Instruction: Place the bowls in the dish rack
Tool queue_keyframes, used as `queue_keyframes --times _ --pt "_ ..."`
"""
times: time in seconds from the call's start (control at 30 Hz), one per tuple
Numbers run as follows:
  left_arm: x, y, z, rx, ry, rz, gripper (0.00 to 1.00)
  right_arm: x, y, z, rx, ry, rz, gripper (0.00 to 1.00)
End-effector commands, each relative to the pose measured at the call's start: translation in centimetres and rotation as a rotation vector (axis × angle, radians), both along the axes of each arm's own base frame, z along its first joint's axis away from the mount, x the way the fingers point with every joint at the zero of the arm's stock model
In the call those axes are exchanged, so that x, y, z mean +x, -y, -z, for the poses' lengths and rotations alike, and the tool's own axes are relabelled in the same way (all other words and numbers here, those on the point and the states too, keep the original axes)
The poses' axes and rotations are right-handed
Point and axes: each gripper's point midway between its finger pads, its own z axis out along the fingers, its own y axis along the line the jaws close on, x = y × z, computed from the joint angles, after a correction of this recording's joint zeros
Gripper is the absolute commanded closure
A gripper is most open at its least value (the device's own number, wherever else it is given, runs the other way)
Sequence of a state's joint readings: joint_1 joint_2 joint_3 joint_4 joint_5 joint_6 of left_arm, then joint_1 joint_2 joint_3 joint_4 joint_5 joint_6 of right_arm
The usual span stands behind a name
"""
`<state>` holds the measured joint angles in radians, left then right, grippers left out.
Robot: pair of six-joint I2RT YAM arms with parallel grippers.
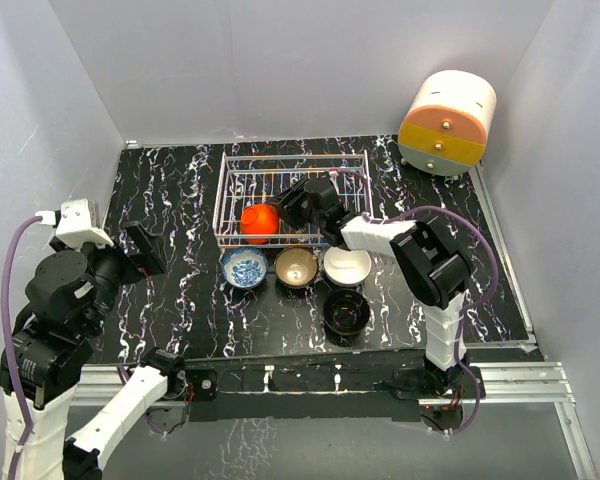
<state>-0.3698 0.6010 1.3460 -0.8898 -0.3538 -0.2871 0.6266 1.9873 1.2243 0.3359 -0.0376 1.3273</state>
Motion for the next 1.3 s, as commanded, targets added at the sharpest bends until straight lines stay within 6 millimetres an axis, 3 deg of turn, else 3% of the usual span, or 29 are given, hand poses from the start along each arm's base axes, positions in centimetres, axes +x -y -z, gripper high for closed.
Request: queue_keyframes --times 0.0,0.4,0.77,0.97,1.27 --pt "0.4 0.5 0.0 -0.004 0.001 0.018 0.03 1.7 1.1 -4.0 -0.119 0.099 0.037 0.50" --pt "0.5 0.7 0.2 -0.007 -0.005 0.024 0.03 1.6 2.7 -4.6 -0.376 0.155 -0.015 0.49" --pt "0.7 0.7 0.6 0.001 -0.014 0.025 0.03 -1.1 1.3 -5.1 -0.568 0.240 -0.146 0.47" --pt "0.5 0.4 0.4 0.011 -0.014 0.016 0.03 -1.3 3.3 -5.7 -0.841 0.274 -0.096 0.47" --pt "0.5 0.4 0.7 0.013 -0.018 0.016 0.03 -2.2 5.5 -3.7 -1.033 0.230 -0.112 0.47"
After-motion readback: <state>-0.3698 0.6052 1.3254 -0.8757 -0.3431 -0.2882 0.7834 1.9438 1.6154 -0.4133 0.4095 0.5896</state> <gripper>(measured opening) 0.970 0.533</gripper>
